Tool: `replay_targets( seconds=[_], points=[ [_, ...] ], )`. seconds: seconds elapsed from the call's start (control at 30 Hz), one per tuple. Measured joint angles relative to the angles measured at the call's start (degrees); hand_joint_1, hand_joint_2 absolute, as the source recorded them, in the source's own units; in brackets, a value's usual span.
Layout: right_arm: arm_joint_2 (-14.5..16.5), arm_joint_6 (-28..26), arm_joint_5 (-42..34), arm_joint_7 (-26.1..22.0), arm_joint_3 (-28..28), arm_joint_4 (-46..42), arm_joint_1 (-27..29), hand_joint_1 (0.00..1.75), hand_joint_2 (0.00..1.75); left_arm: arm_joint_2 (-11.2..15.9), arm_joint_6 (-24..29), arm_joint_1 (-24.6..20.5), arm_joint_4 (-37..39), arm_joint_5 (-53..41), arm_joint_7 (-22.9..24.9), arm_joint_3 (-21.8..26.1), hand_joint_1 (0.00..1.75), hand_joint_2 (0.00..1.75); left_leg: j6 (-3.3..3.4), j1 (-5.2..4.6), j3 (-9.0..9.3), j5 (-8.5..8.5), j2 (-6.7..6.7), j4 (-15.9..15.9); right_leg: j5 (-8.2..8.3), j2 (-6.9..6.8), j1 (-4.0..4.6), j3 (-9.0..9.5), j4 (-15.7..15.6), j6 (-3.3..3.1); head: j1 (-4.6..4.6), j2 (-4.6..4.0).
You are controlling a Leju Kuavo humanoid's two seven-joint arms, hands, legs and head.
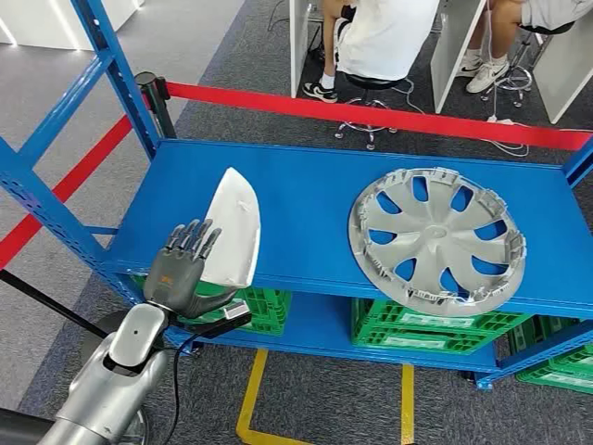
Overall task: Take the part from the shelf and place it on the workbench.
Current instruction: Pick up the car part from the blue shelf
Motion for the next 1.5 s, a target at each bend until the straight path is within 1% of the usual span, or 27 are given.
replay_targets(
  seconds=[0.33, 0.47, 0.7, 0.83, 1.1, 1.23, 1.27, 1.3, 1.4, 1.43, 1.47, 1.5],
  points=[
    [0.0, 0.2, 0.5, 0.0, 0.1, 0.0, 0.0, 0.00, 0.00, -0.7, 0.1, 0.3, 0.5, 0.2, -0.2, -1.7, 0.00, 0.00, 0.00, -0.04, -0.01, 0.00, 0.00, 0.0, 0.00, 0.01, -0.01, 0.02, 0.0, 0.00, 0.00, 0.00],
    [0.0, 0.1, 0.5, 0.1, 0.1, 0.0, 0.0, 0.00, 0.00, -0.8, 0.2, 0.5, 0.8, 1.7, -0.6, -1.7, 0.00, 1.75, 0.01, -0.03, -0.01, 0.01, 0.00, 0.0, 0.01, 0.00, -0.01, 0.02, 0.0, 0.00, 0.00, 0.00],
    [0.0, 0.1, 0.9, 0.1, 0.1, 0.0, 0.0, 0.00, 0.00, -1.0, 0.6, 0.6, 1.9, 2.9, -1.4, -1.8, 0.00, 1.75, 0.01, -0.03, -0.01, 0.00, 0.00, 0.0, 0.01, 0.00, -0.01, 0.02, 0.0, 0.00, 0.00, 0.00],
    [0.1, 0.1, 1.1, 0.1, 0.1, 0.0, 0.0, 0.00, 0.00, -1.1, 1.3, 0.5, 2.7, 2.4, -1.2, -1.8, 0.00, 0.00, 0.01, -0.03, -0.01, 0.00, 0.00, 0.0, 0.00, 0.00, -0.01, 0.01, 0.0, 0.00, 0.00, 0.00],
    [0.1, 0.1, 1.5, 0.0, 0.1, 0.0, 0.0, 0.00, 0.00, -1.3, 2.4, 0.4, 4.2, 0.4, 0.1, -1.8, 0.00, 0.00, 0.01, -0.03, 0.00, 0.01, 0.00, 0.0, 0.01, 0.00, -0.01, 0.02, 0.0, 0.00, 0.00, 0.00],
    [0.1, 0.1, 1.5, 0.0, 0.1, 0.0, 0.0, 0.00, 0.00, -1.5, 2.4, 0.4, 4.8, 0.2, 0.2, -1.8, 0.00, 1.75, 0.01, -0.03, 0.00, 0.01, 0.00, 0.0, 0.01, 0.00, -0.01, 0.02, 0.0, 0.00, 0.00, 0.00],
    [0.1, 0.1, 1.5, -0.1, 0.1, 0.0, 0.0, 0.00, 0.00, -1.6, 2.4, 0.4, 4.9, 0.1, 0.4, -1.8, 0.07, 1.75, 0.01, -0.03, 0.00, 0.01, 0.00, 0.0, 0.01, 0.00, -0.01, 0.02, 0.0, 0.00, 0.00, 0.00],
    [0.1, 0.2, 1.5, -0.1, 0.1, 0.0, 0.0, 0.00, 0.00, -1.6, 2.5, 0.3, 5.1, 0.0, 0.6, -1.8, 0.25, 1.75, 0.01, -0.03, 0.00, 0.01, 0.00, 0.0, 0.01, 0.00, -0.01, 0.02, 0.0, 0.00, 0.00, 0.00],
    [0.1, 0.2, 1.7, -0.2, 0.1, 0.0, 0.0, 0.00, 0.00, -1.7, 3.0, 0.0, 5.7, -0.3, 1.7, -1.9, 1.41, 1.75, 0.01, -0.03, 0.00, 0.01, 0.00, 0.0, 0.01, 0.00, -0.01, 0.01, 0.0, 0.00, 0.00, 0.00],
    [0.1, 0.2, 1.7, -0.3, 0.1, 0.0, 0.0, 0.00, 0.00, -1.7, 3.1, -0.1, 5.9, -0.4, 2.0, -1.9, 1.66, 1.75, 0.01, -0.03, 0.00, 0.01, 0.00, 0.0, 0.01, 0.00, -0.01, 0.01, 0.0, 0.00, 0.00, 0.00],
    [0.1, 0.2, 1.7, -0.3, 0.1, 0.0, 0.0, 0.00, 0.00, -1.7, 3.3, -0.2, 6.1, -0.4, 2.2, -1.9, 1.73, 1.75, 0.01, -0.03, 0.00, 0.01, 0.00, 0.0, 0.01, 0.00, -0.01, 0.01, 0.0, 0.00, 0.00, 0.00],
    [0.1, 0.2, 1.8, -0.4, 0.1, 0.0, 0.0, 0.00, 0.00, -1.7, 3.3, -0.3, 6.3, -0.5, 2.5, -1.9, 1.75, 1.75, 0.01, -0.03, 0.00, 0.01, 0.00, 0.0, 0.01, 0.00, -0.01, 0.01, 0.0, 0.00, 0.00, 0.00]
  ],
)
